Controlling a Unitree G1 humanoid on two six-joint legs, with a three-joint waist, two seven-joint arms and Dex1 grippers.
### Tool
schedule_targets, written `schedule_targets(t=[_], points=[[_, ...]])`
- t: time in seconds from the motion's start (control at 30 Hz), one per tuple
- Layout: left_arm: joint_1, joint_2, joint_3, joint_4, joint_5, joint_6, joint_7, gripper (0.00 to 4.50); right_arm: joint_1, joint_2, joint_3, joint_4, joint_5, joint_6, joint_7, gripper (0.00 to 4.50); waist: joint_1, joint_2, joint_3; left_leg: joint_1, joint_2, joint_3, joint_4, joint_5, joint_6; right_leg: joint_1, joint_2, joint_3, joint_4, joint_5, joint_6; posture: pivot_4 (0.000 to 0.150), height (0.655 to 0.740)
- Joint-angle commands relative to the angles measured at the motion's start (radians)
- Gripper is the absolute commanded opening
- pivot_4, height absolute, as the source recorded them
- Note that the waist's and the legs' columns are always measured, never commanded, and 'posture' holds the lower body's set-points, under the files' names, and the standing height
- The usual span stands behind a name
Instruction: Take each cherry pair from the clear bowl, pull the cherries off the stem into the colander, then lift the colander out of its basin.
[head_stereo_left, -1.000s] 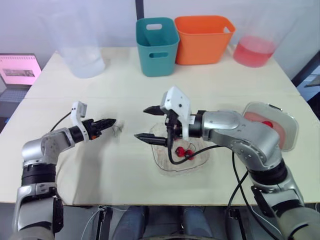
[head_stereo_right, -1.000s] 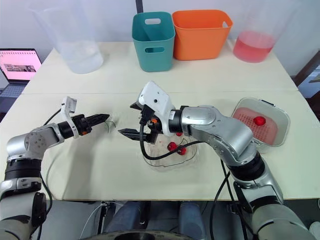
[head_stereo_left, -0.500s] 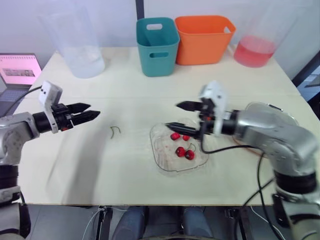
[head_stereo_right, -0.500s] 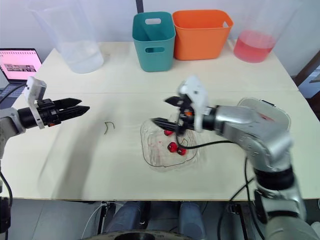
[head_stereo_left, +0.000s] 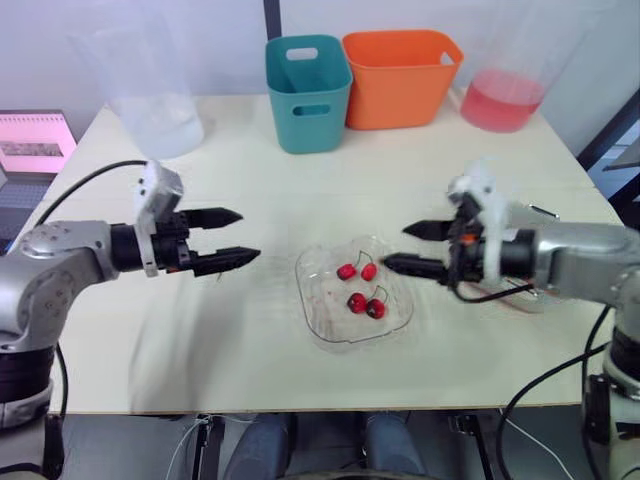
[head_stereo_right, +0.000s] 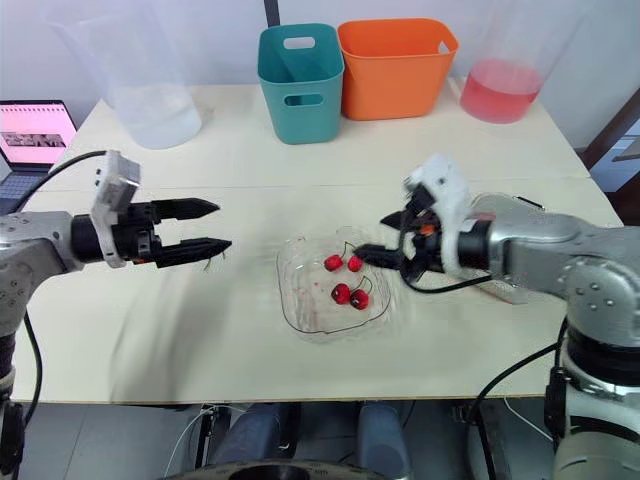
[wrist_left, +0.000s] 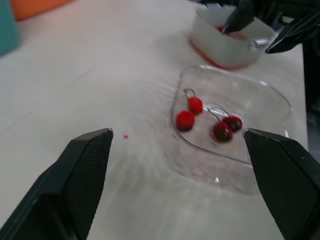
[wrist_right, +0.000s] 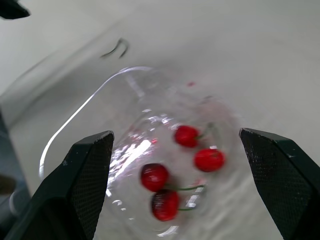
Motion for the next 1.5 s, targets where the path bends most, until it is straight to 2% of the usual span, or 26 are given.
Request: schedule_targets(t=[0.03, 0.13, 0.27, 0.63, 0.97, 1.07, 1.27, 1.3, 1.5], points=[[-0.002, 0.046, -0.042, -0.093, 0.007, -0.027, -0.051, 4.47, -0.031, 0.074, 0.093, -0.014, -0.028, 0.052, -0.08, 4.3, -0.002, 0.0, 0.0, 0.0, 0.0, 0.0, 0.0, 0.0, 0.0, 0.0, 0.0, 0.0, 0.0, 0.0, 0.0, 0.15, 0.74], [-0.008, 0.05, -0.064, -0.143, -0.014, -0.011, -0.05, 4.47, -0.061, 0.146, 0.182, 0.022, -0.108, 0.083, -0.159, 4.3, -0.001, 0.0, 0.0, 0.0, 0.0, 0.0, 0.0, 0.0, 0.0, 0.0, 0.0, 0.0, 0.0, 0.0, 0.0, 0.15, 0.74], [-0.03, 0.025, -0.069, -0.181, -0.054, 0.018, -0.015, 4.47, -0.094, 0.204, 0.209, 0.054, -0.155, 0.105, -0.22, 4.3, -0.001, 0.0, 0.0, 0.0, 0.0, 0.0, 0.0, 0.0, 0.0, -0.001, 0.0, 0.0, 0.0, 0.0, 0.0, 0.15, 0.74], [-0.019, 0.01, -0.067, -0.182, -0.068, 0.008, 0.012, 4.47, -0.186, 0.157, 0.395, 0.028, -0.291, 0.099, -0.274, 4.3, -0.004, 0.0, 0.0, 0.0, 0.0, 0.0, 0.0, 0.0, 0.0, -0.001, 0.001, 0.0, 0.001, 0.0, 0.0, 0.15, 0.74], [-0.002, -0.009, -0.077, -0.174, -0.051, -0.029, 0.014, 4.47, -0.183, 0.187, 0.517, 0.046, -0.397, 0.07, -0.268, 4.3, -0.003, 0.0, 0.0, 0.0, 0.0, 0.0, 0.0, 0.0, 0.0, -0.001, 0.001, 0.0, 0.001, 0.0, 0.0, 0.15, 0.74], [0.001, -0.014, -0.082, -0.174, -0.045, -0.038, 0.019, 4.5, -0.176, 0.187, 0.561, 0.063, -0.432, 0.042, -0.258, 3.4, -0.003, 0.0, 0.0, 0.0, 0.0, 0.0, 0.0, 0.0, 0.0, -0.001, 0.001, 0.0, 0.001, 0.0, 0.0, 0.15, 0.74], [0.008, -0.025, -0.082, -0.175, -0.04, -0.048, 0.031, 4.5, -0.18, 0.188, 0.614, 0.092, -0.488, 0.0, -0.226, 0.27, -0.004, 0.0, 0.0, 0.0, 0.0, 0.0, 0.0, 0.0, 0.0, -0.001, 0.001, 0.0, 0.001, 0.0, 0.0, 0.15, 0.74], [0.011, -0.026, -0.081, -0.176, -0.038, -0.05, 0.032, 4.5, -0.181, 0.189, 0.616, 0.093, -0.495, -0.004, -0.22, 0.07, -0.004, 0.0, 0.0, 0.0, 0.0, -0.001, 0.0, 0.0, 0.0, -0.001, 0.001, 0.0, 0.001, 0.0, 0.0, 0.15, 0.74], [0.029, -0.023, -0.082, -0.175, -0.026, -0.066, 0.036, 4.5, -0.187, 0.2, 0.61, 0.082, -0.511, -0.018, -0.179, 0.07, -0.003, 0.0, 0.0, 0.0, 0.0, -0.001, 0.0, 0.0, 0.0, -0.001, 0.001, 0.0, 0.001, 0.0, 0.0, 0.15, 0.74]])
